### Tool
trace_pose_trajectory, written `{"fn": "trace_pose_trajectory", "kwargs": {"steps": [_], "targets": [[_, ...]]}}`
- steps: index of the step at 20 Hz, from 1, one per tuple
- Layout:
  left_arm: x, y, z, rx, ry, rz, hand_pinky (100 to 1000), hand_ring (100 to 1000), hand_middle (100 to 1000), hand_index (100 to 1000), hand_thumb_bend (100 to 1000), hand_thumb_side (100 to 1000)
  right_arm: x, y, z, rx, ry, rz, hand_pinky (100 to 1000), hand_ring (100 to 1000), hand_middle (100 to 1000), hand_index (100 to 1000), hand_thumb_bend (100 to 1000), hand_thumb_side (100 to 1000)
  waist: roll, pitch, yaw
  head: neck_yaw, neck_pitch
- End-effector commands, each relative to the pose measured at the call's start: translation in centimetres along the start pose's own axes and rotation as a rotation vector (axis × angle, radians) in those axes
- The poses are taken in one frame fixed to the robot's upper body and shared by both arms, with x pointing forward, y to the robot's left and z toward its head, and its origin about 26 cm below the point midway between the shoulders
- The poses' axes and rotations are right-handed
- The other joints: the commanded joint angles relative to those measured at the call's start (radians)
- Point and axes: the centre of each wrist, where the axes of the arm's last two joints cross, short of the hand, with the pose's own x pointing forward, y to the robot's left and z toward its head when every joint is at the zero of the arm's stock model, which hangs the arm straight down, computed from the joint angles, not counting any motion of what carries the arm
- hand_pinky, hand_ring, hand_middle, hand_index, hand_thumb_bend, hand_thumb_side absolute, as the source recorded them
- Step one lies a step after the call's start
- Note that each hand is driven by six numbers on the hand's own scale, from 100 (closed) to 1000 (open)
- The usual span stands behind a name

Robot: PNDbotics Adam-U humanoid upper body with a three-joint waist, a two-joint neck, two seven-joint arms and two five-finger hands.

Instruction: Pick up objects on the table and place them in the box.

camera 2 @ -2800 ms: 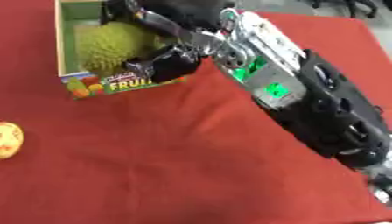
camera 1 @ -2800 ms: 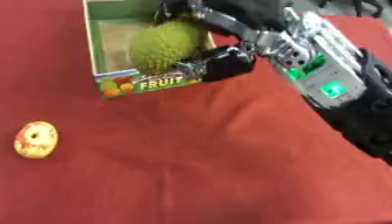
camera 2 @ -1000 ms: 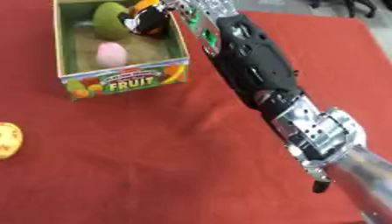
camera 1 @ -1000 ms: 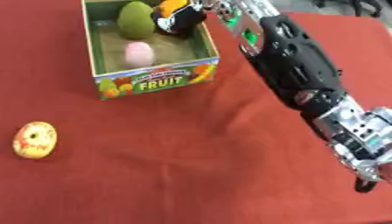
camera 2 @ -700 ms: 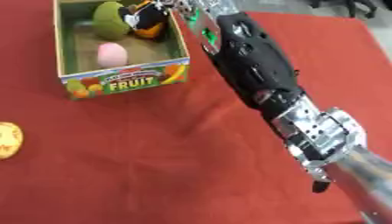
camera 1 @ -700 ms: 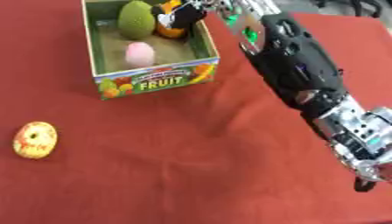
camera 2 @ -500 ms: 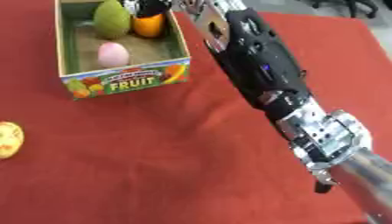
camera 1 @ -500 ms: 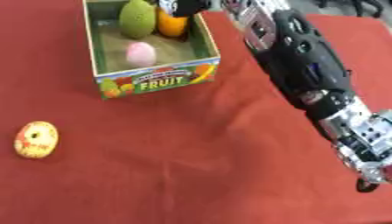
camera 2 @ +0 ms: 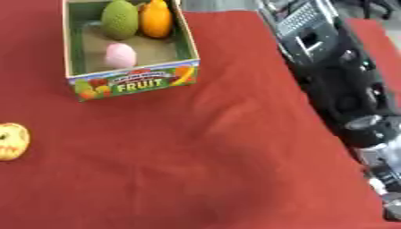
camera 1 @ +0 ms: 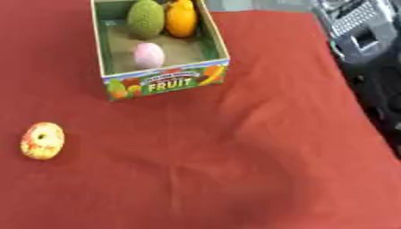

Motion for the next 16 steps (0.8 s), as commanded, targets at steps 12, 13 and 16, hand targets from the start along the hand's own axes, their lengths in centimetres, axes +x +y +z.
{"fn": "trace_pose_trajectory", "kwargs": {"steps": [12, 13, 16], "targets": [[1.1, 4.1, -2.3, -0.562, -0.054, -0.695, 840, 860, 803, 930, 342, 621, -2.4, -3.0, 5.3, -0.17, -0.025, 0.008, 861, 789, 671, 844, 100, 586, 0.03, -0.026, -0.02, 0.044, -0.008], [1.1, 4.2, -2.4, -0.627, -0.053, -0.739, 842, 862, 805, 929, 358, 630, -2.6, -3.0, 5.5, -0.172, -0.021, 0.015, 860, 788, 670, 843, 100, 586, 0.03, -0.026, -0.021, 0.044, -0.008], [1.2, 4.2, -2.4, -0.778, -0.036, -0.798, 876, 924, 865, 954, 424, 635, -2.7, -3.0, 5.8, -0.177, -0.012, 0.027, 860, 787, 669, 842, 100, 586, 0.03, -0.026, -0.021, 0.043, -0.006]]}}
